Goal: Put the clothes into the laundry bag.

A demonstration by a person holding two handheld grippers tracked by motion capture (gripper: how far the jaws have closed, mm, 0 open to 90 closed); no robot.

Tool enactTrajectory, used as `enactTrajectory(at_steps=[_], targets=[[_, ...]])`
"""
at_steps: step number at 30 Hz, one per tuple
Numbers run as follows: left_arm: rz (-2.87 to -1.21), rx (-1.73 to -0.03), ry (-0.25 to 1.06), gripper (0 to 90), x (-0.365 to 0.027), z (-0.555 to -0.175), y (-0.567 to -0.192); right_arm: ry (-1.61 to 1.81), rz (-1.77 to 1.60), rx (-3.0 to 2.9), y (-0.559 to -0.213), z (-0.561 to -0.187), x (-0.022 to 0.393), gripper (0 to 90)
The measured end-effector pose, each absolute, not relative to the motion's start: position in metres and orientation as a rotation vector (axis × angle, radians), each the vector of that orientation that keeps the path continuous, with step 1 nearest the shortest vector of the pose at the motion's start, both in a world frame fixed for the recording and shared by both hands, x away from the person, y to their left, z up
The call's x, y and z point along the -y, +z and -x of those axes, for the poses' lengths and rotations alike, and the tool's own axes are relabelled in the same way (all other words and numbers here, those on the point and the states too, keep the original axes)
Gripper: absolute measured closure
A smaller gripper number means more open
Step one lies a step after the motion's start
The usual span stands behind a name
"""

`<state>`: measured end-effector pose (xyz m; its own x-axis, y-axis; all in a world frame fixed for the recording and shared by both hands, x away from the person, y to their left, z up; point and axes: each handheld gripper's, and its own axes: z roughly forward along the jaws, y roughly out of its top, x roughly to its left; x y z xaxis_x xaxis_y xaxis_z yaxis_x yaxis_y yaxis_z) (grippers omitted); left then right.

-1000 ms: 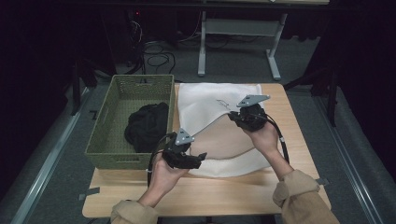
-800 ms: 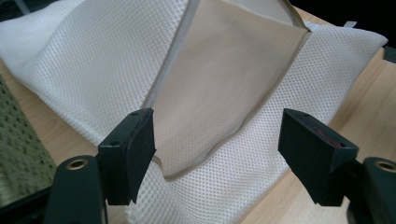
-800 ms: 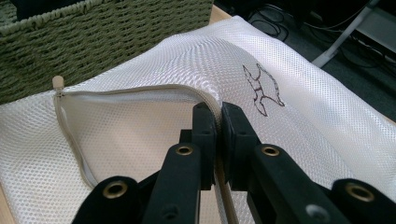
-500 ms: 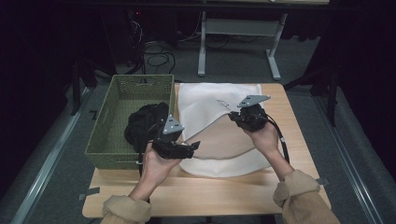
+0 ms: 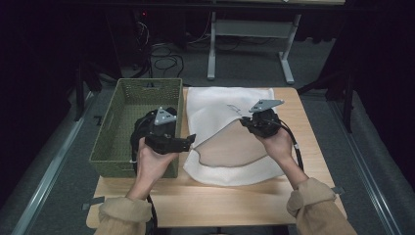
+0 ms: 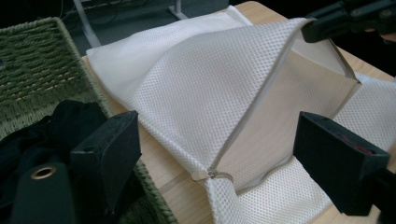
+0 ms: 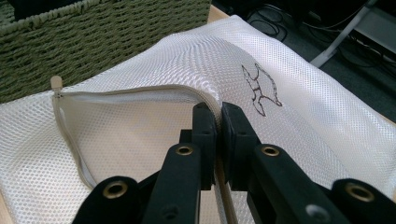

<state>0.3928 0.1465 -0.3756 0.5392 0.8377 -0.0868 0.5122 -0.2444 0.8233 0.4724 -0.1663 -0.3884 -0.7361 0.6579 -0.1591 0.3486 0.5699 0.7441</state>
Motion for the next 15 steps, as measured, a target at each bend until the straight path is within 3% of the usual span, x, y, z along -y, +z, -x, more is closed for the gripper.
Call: enactTrajectory(at_steps=[15], targets=[[-1.859,-1.264,0.516,8.3,-0.182,-0.425,-0.381,0.997,-0.821,-2.380,-0.390,-0.473,0.165,85.5]])
